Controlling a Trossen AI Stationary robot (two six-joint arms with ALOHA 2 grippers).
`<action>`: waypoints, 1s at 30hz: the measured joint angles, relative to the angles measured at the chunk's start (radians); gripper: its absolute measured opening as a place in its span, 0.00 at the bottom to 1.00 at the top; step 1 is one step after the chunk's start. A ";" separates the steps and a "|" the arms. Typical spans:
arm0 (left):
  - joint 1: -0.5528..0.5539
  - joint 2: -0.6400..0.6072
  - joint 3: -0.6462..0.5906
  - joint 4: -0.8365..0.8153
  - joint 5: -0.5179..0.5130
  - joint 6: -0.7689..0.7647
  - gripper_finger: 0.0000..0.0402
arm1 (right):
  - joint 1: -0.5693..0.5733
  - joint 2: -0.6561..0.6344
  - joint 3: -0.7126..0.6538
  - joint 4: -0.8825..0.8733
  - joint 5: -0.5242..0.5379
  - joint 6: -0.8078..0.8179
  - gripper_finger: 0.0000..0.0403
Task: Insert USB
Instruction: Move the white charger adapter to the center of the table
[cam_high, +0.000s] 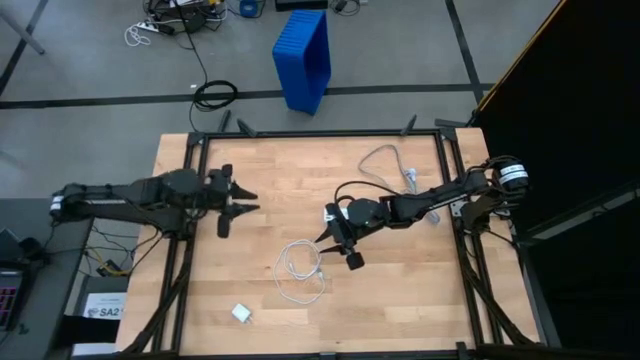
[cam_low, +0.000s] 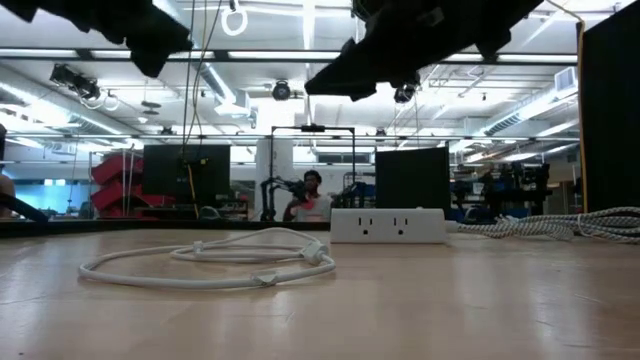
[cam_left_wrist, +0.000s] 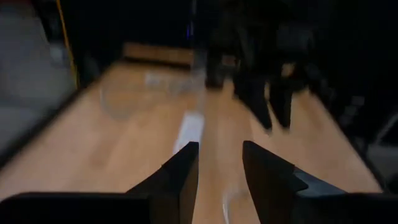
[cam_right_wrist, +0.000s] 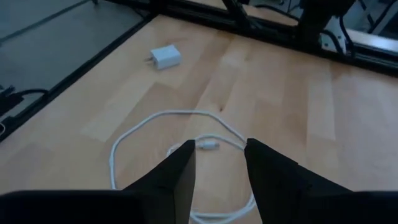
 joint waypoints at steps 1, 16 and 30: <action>-0.023 0.033 0.018 -0.052 -0.011 -0.046 0.28 | 0.000 0.000 -0.006 0.004 0.000 0.006 0.28; -0.443 0.540 0.179 -0.119 0.060 -0.287 0.28 | 0.006 0.000 -0.048 0.096 0.031 0.016 0.27; -0.685 0.947 0.514 -0.405 0.063 -0.443 0.36 | 0.051 0.000 -0.048 0.160 0.026 0.012 0.27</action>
